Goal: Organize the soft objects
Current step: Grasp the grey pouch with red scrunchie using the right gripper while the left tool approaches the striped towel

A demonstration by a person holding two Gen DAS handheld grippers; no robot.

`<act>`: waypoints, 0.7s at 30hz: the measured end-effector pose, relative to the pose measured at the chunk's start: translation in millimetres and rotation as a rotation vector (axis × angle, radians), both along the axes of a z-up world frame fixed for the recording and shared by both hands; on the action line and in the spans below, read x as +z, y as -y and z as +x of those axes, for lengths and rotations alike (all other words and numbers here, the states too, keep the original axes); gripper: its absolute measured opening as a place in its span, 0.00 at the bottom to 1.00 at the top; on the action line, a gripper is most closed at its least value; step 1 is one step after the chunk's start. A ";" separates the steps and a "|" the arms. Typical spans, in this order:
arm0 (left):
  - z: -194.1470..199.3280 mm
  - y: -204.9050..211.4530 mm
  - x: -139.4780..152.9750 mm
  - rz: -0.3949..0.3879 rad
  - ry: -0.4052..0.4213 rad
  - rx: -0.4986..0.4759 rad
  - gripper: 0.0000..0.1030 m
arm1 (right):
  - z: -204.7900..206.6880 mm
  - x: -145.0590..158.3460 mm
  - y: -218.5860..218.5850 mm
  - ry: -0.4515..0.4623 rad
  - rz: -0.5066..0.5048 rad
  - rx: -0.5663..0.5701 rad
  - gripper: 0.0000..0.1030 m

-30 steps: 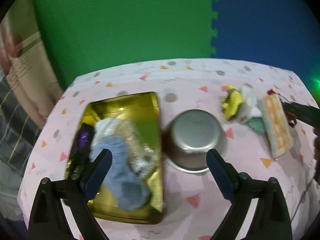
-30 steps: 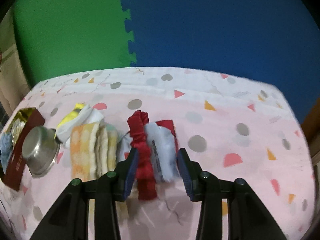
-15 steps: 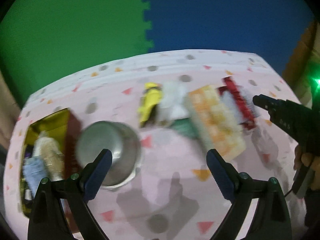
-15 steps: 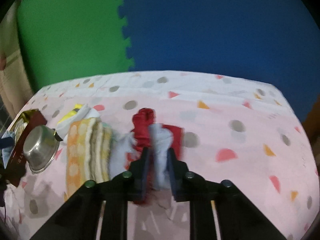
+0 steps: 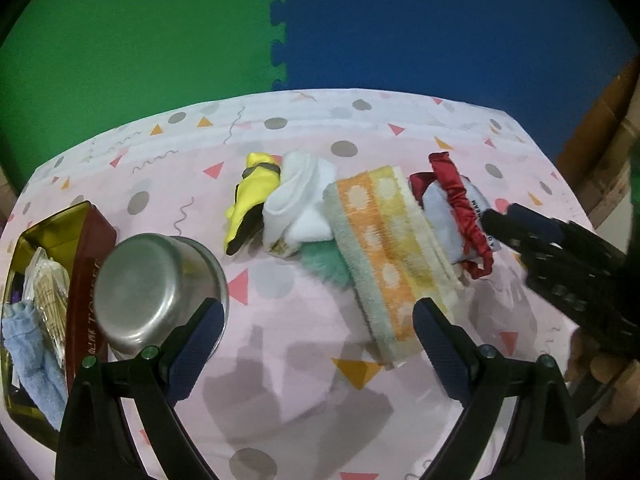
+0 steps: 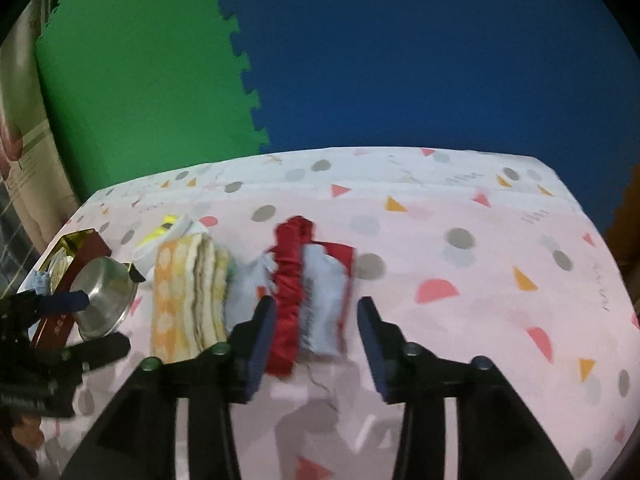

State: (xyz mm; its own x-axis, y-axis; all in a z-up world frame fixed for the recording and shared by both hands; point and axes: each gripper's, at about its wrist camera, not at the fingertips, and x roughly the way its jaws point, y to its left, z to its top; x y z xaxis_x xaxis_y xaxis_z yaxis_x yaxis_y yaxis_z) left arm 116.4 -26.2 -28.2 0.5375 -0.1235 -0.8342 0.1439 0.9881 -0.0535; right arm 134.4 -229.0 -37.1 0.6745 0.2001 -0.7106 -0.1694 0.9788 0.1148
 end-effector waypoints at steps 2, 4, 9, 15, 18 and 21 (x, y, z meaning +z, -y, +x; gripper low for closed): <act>1.9 1.1 -3.9 0.002 -0.010 -0.004 0.91 | 10.5 -9.3 -10.4 -0.024 -0.023 -0.005 0.43; 2.9 3.3 -6.6 0.005 -0.013 -0.013 0.91 | 17.8 -17.4 -17.3 -0.031 -0.033 -0.001 0.44; 3.8 9.3 -10.5 -0.003 -0.014 -0.036 0.91 | 22.8 -30.2 -14.7 -0.053 -0.003 0.024 0.19; 6.4 15.3 -10.6 -0.025 -0.013 -0.045 0.91 | -2.0 -15.5 8.8 0.000 -0.025 -0.011 0.14; 6.5 20.8 -11.0 -0.028 -0.015 -0.057 0.91 | -17.0 -7.2 27.8 0.009 -0.038 -0.061 0.14; 6.9 27.1 -13.6 -0.029 -0.020 -0.075 0.91 | -27.7 -9.9 46.1 -0.024 -0.112 -0.124 0.14</act>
State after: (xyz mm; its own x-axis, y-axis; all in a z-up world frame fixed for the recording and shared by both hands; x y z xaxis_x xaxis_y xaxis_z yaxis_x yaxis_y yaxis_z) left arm 123.4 -53.3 -41.8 0.5093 -0.1867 -0.8401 0.2159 0.9727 -0.0853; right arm 106.7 -275.1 -46.9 0.6721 0.0346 -0.7397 -0.0447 0.9990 0.0061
